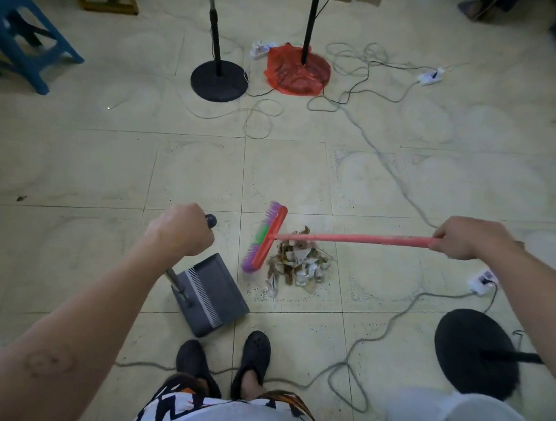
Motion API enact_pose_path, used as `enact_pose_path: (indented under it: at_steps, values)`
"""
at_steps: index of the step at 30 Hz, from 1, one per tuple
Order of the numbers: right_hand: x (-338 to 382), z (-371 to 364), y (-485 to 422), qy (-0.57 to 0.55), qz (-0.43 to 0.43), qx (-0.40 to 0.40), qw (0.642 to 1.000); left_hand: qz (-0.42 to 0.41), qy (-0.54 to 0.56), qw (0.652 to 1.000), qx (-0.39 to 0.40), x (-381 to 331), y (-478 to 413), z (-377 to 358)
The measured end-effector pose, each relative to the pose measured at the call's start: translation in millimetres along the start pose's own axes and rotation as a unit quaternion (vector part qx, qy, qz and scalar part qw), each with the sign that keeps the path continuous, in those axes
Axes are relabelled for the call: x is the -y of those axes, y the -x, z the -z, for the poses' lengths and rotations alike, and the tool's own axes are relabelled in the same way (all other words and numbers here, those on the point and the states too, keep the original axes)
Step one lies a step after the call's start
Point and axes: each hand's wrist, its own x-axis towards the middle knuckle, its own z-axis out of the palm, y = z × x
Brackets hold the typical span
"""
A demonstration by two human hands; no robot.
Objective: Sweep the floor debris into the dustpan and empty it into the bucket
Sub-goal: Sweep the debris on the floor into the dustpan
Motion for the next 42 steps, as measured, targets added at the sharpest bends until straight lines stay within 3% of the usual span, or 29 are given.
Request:
enact_pose_path:
  at_steps: [8,15,22,25,30,37,42]
  values:
    - [-21,-54,6,-0.19,-0.083,0.04,0.978,-0.035,0.003,0.999,0.008,-20,-5,-24]
    - [-14,-113,4,-0.392,-0.212,0.079,0.892,-0.061,-0.027,0.998,0.022,-34,-13,-43]
    - [19,-148,-6,-0.463,-0.244,0.171,0.835,-0.068,0.002,0.997,0.021,-42,-20,-53]
    - [31,-150,-5,-0.457,-0.229,0.208,0.834,-0.074,-0.002,0.997,0.022,-50,-23,-53]
    - [58,-148,1,-0.468,-0.2,0.173,0.843,-0.083,0.0,0.996,0.024,-67,-26,-51]
    - [106,-162,11,-0.334,-0.164,0.167,0.913,-0.091,0.029,0.995,0.025,-76,-34,-51]
    - [130,-167,17,-0.349,-0.153,0.218,0.899,-0.08,0.024,0.996,0.029,-82,-33,-54]
